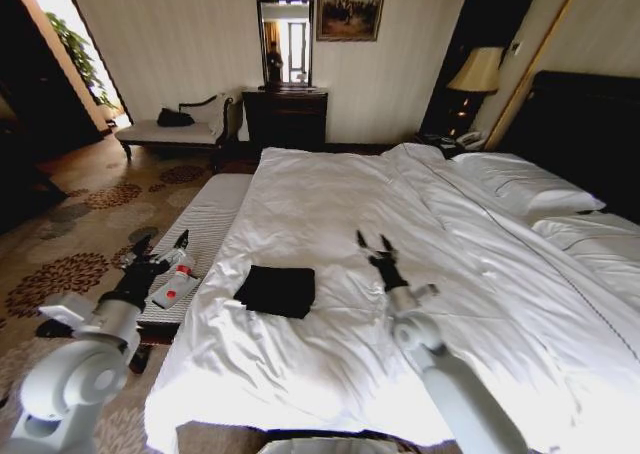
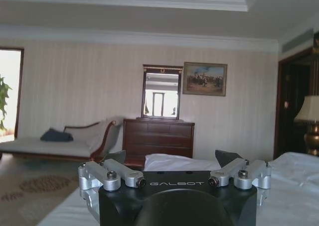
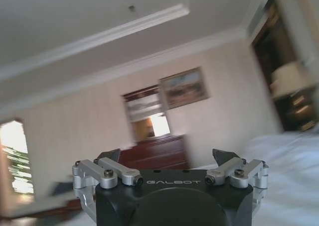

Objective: Fold the clothes on the bed.

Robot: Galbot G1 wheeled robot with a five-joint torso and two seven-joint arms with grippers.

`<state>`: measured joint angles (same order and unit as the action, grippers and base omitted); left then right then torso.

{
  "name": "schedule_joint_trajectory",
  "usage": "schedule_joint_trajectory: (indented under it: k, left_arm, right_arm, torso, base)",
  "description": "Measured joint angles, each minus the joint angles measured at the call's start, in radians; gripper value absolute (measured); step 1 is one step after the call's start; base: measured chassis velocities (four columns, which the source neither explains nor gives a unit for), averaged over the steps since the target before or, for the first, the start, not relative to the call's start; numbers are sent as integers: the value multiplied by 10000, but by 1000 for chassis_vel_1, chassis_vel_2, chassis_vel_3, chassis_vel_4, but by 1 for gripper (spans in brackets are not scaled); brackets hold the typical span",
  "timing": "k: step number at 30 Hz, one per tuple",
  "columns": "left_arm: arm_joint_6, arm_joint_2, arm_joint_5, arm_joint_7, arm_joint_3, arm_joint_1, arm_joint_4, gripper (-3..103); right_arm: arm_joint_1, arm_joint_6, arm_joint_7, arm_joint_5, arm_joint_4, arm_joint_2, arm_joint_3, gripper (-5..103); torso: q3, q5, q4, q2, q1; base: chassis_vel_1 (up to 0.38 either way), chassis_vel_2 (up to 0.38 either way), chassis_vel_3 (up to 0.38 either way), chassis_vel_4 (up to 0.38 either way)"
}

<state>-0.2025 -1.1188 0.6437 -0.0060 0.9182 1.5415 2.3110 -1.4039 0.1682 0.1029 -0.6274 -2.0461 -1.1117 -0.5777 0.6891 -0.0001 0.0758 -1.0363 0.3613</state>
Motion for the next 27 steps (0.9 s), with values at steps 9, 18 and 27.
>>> schedule_joint_trajectory:
  k: [9, 18, 27]
  left_arm:
    - [451, -730, -1031, 565, -864, 571, 238, 100]
    - [71, -628, -1061, 901, -1766, 1424, 907, 100]
    - [48, -614, -1061, 907, -1771, 1435, 917, 100]
  right_arm:
    - [-3948, -855, 997, 2381, -3270, -2265, -2187, 100]
    - [-5232, -687, 561, 4107, -4219, -2672, -2460, 100]
    - [-5180, -687, 547, 4080, -4185, -2673, -2395, 100]
  torso:
    - [0, -3, -4, -2, -1]
    - [2, -2, -5, -1, 1]
    - [3, -4, -3, 2, 3]
  base:
    - [0, 0, 0, 0]
    - [0, 0, 0, 0]
    - [0, 0, 0, 0]
